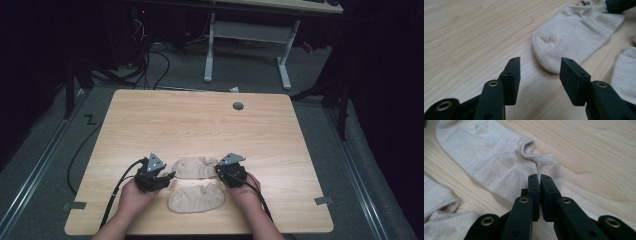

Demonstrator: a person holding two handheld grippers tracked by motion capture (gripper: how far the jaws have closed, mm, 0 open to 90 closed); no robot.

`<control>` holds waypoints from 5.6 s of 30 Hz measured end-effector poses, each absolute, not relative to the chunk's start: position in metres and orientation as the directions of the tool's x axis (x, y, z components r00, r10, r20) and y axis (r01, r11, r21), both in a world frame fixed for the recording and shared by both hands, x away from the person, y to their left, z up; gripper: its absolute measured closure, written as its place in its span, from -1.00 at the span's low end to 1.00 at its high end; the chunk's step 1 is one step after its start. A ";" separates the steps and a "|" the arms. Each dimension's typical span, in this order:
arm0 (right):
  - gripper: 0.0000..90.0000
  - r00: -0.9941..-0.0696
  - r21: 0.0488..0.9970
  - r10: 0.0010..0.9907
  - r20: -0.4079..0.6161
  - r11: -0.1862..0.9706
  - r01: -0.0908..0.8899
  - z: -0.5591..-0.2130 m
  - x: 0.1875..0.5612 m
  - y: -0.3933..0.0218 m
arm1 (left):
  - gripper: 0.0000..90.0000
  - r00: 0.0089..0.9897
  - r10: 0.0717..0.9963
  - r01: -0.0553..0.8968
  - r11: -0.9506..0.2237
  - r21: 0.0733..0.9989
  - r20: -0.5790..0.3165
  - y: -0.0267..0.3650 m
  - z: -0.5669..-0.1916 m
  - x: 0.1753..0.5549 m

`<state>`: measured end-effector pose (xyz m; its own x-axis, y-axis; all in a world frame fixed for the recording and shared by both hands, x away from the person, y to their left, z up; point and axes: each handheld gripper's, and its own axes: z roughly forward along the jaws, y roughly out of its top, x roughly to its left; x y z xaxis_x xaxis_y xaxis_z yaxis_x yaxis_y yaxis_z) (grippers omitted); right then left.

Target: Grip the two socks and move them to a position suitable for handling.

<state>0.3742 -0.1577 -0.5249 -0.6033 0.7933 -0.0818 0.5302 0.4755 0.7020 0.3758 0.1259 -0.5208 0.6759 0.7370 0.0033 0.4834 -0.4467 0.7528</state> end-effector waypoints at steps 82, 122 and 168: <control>0.96 -0.638 0.821 0.768 -0.058 0.400 0.407 -0.487 0.343 -0.164 | 0.93 0.661 0.750 0.466 -0.381 0.799 -0.028 0.122 -0.475 0.322; 0.96 -0.686 0.794 0.723 -0.081 0.463 0.394 -0.492 0.278 -0.170 | 0.93 0.720 0.691 0.484 -0.430 0.762 -0.067 0.127 -0.493 0.278; 0.61 -0.671 0.762 0.741 -0.021 0.447 0.469 -0.509 0.298 -0.175 | 0.43 0.687 0.727 0.474 -0.432 0.768 -0.015 0.130 -0.505 0.305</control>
<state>0.2982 -0.1746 -0.5092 -0.6713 0.7409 -0.0209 0.4692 0.4466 0.7618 0.3047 0.1303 -0.5050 0.6869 0.7266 -0.0151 0.4735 -0.4318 0.7677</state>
